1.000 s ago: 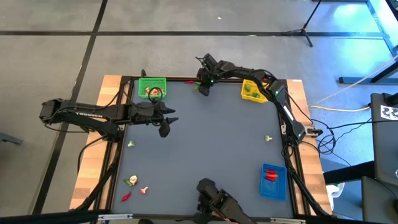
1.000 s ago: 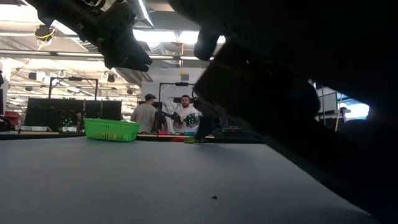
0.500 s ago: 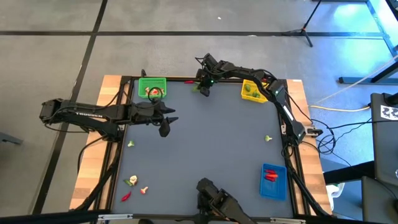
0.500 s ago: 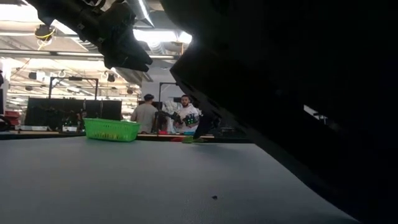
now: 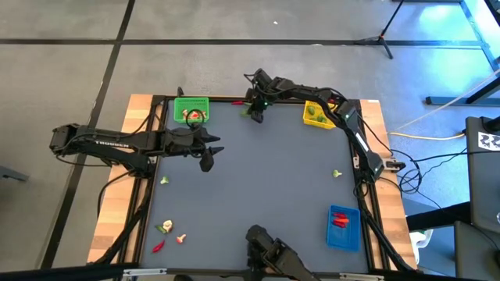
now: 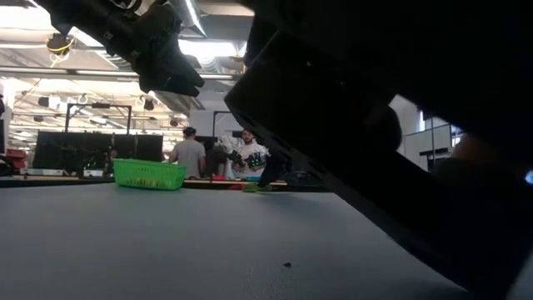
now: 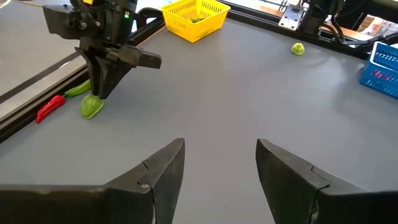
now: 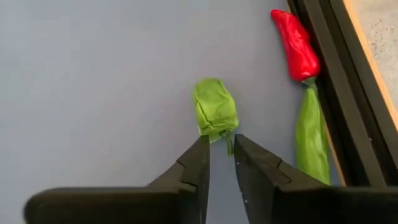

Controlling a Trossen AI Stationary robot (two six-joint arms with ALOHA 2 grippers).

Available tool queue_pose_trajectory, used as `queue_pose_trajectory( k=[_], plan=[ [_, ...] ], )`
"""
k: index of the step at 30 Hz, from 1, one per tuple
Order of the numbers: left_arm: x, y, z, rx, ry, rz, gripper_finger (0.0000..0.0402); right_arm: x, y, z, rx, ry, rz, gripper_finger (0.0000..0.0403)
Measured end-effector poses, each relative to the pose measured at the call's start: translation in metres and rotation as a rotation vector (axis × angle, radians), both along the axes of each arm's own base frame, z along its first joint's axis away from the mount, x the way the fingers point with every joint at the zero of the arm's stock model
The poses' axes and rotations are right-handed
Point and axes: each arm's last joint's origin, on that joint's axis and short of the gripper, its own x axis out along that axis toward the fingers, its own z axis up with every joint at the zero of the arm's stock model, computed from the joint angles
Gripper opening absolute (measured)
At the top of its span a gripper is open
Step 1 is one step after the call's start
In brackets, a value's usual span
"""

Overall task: Sort produce into baskets
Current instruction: Put the green chili pepper into the yellow bin

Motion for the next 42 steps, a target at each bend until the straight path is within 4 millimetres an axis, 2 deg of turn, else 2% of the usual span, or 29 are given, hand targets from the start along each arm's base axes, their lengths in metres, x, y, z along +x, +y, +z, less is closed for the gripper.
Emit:
queue_pose_trajectory(
  k=[4, 8, 18, 23, 30, 33, 36, 42],
  plan=[
    [0.0, 0.0, 0.0, 0.006, 0.002, -0.003, 0.0194, 0.001, 0.0, 0.001, -0.031, -0.034, 0.066, 0.0084],
    [0.0, 0.0, 0.0, 0.023, 0.01, -0.011, 0.0194, 0.0, -0.002, 0.001, -0.023, -0.032, 0.061, 0.0082],
    [0.0, 0.0, 0.0, 0.017, 0.007, -0.008, 0.0194, 0.0, -0.002, 0.001, -0.016, -0.038, 0.062, 0.0043],
    [0.0, 0.0, 0.0, 0.016, 0.007, -0.007, 0.0194, 0.0, -0.002, 0.001, -0.007, -0.041, 0.06, 0.0006],
    [0.0, 0.0, 0.0, 0.008, 0.003, -0.003, 0.0194, -0.002, -0.002, 0.001, -0.029, -0.002, 0.028, 0.0003],
    [0.0, 0.0, 0.0, -0.005, -0.003, 0.005, 0.0194, -0.005, -0.001, 0.015, -0.05, 0.01, 0.013, 0.0002],
    [0.0, 0.0, 0.001, -0.006, -0.011, 0.005, 0.0194, -0.01, 0.003, 0.044, -0.07, -0.022, 0.015, 0.0002],
    [0.001, 0.0, 0.001, -0.005, -0.011, 0.007, 0.0194, -0.021, 0.02, 0.088, -0.075, -0.027, 0.024, 0.0001]
  ],
)
